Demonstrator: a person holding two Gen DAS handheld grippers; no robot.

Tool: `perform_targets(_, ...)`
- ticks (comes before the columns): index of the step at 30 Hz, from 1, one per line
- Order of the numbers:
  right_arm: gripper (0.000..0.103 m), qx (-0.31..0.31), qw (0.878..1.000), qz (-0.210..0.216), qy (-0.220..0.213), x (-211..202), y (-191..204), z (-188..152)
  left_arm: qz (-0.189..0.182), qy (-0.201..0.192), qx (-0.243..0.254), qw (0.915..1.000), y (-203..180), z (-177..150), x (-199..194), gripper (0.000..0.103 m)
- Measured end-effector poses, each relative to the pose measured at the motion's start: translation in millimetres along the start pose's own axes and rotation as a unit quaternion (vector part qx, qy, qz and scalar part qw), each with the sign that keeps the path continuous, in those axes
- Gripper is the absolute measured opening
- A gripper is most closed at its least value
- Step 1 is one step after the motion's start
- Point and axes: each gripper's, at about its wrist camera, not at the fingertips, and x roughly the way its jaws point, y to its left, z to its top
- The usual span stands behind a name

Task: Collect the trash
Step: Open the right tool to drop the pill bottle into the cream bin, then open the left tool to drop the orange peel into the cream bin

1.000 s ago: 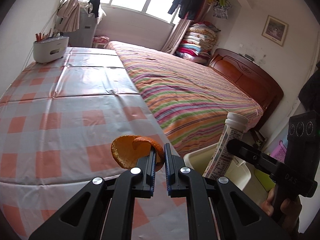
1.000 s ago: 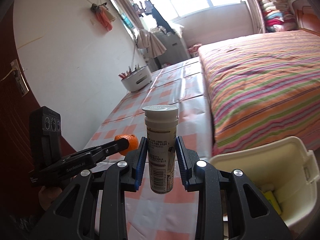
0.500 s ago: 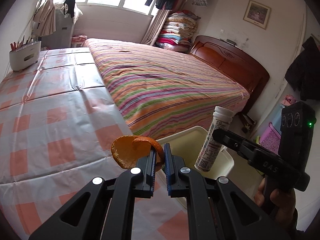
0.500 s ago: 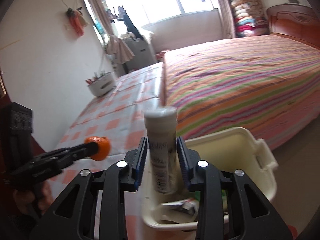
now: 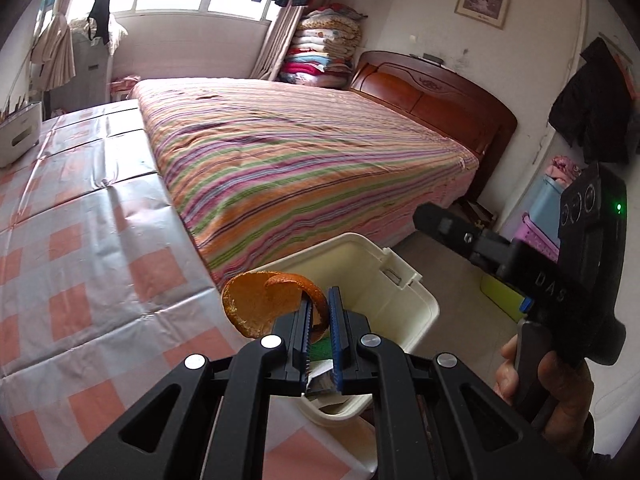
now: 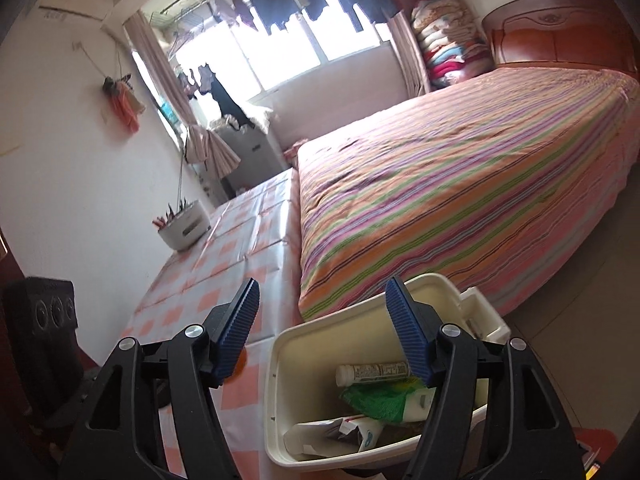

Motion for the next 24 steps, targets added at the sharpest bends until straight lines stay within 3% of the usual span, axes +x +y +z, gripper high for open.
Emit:
perform_targets(10,0.067,0.026,0.999,-0.004,-0.025,6,-11,-10,-0.018,-0.002,0.019,0.9996,-29,7,20,0.011)
perform_targets(12,0.07,0.029,0.999,-0.006,-0.026,5,-13,-14,-0.012,0.003,0.031,0.9994,-35,9,25,0.037)
perform_targets(13,0.071,0.032,0.999,-0.006,-0.026,5,-16,-17,-0.005,0.001,0.033,0.9995,-37,9,26,0.067)
perform_targets(14,0.071,0.035,0.999,-0.005,-0.026,5,-17,-19,-0.002,-0.013,0.03,0.9995,-38,8,24,0.076)
perform_targets(16,0.072,0.036,0.999,-0.008,-0.025,7,-19,-24,0.002,-0.033,0.032,0.9989,-41,6,19,0.079)
perform_targets(19,0.073,0.035,0.999,-0.013,-0.024,10,-19,-29,0.016,-0.022,0.047,0.9985,-45,4,16,0.08)
perform_targets(24,0.08,0.028,0.999,-0.031,-0.025,11,-7,-43,0.081,-0.035,0.044,0.9951,-39,-8,-6,0.08)
